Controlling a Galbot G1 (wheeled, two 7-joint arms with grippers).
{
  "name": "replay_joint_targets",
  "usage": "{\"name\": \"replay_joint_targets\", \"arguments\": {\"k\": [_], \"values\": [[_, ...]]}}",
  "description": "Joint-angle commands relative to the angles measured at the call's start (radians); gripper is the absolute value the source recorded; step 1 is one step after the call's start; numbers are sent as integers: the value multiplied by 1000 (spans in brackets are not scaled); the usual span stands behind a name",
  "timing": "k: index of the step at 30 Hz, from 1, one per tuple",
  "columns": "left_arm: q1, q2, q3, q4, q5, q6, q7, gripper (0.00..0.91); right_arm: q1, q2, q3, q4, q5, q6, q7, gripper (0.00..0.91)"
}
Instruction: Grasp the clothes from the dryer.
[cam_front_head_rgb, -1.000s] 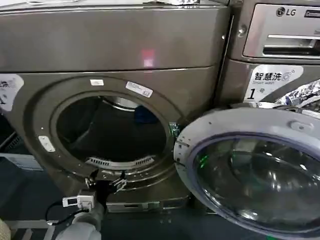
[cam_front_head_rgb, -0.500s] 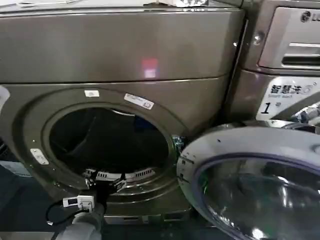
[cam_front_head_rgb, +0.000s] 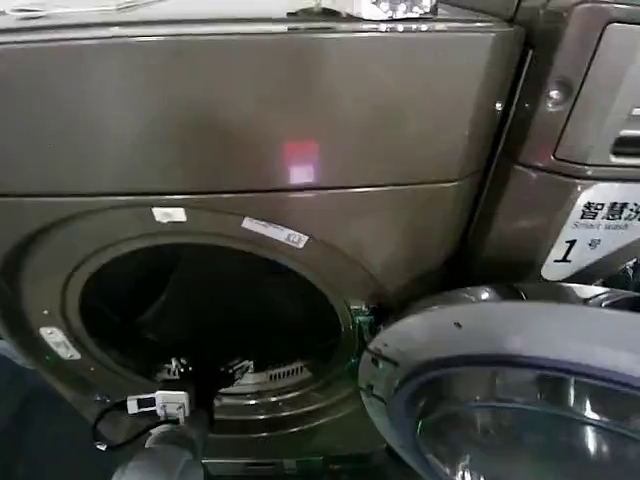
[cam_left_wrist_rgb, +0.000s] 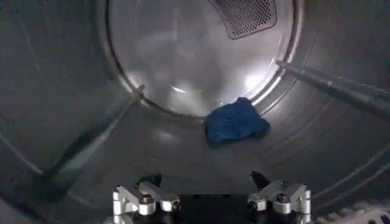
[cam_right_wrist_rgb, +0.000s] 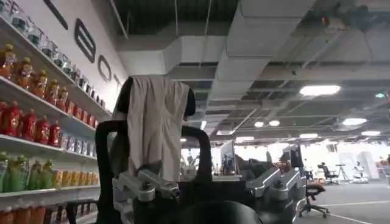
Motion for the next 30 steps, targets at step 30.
{"name": "replay_joint_targets", "arguments": {"k": [30], "values": [[-440,-26,8,436,-6,-70,-92,907,-4,-14,-5,-6,-20,10,2,907]]}}
